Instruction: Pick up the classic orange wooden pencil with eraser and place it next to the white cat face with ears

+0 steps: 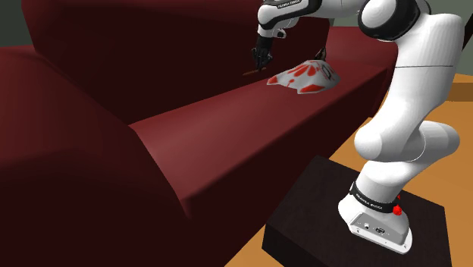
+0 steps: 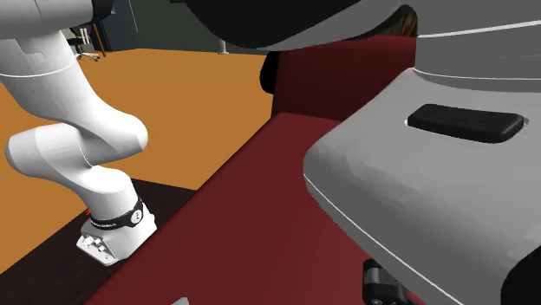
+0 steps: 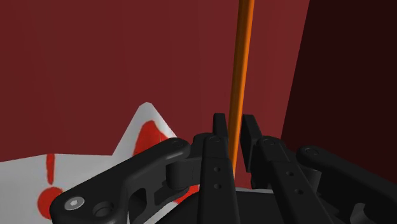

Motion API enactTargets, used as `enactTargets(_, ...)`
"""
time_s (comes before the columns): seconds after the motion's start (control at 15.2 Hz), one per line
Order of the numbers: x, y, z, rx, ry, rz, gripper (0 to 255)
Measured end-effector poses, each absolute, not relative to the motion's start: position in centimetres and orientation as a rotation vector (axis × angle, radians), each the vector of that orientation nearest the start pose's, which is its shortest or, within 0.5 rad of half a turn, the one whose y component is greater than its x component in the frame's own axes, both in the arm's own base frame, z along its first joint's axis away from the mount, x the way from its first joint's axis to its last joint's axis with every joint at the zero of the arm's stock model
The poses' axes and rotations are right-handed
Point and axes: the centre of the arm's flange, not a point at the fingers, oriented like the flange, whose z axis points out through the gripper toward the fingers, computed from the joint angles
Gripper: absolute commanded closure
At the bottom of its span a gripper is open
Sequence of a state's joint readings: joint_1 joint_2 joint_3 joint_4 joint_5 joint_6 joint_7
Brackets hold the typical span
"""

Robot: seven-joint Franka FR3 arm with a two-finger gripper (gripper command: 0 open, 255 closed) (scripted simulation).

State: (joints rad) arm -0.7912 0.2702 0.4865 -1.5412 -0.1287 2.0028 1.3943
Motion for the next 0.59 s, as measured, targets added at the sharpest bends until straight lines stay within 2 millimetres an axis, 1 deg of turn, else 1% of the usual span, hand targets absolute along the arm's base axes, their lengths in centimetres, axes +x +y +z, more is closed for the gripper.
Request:
enactTargets(0.46, 61.4, -23.8, 49.6, -2.002, 2.25, -0.288, 255)
enactTargets(0.59, 61.3, -23.8, 49.3, -2.002, 2.25, -0.288, 255)
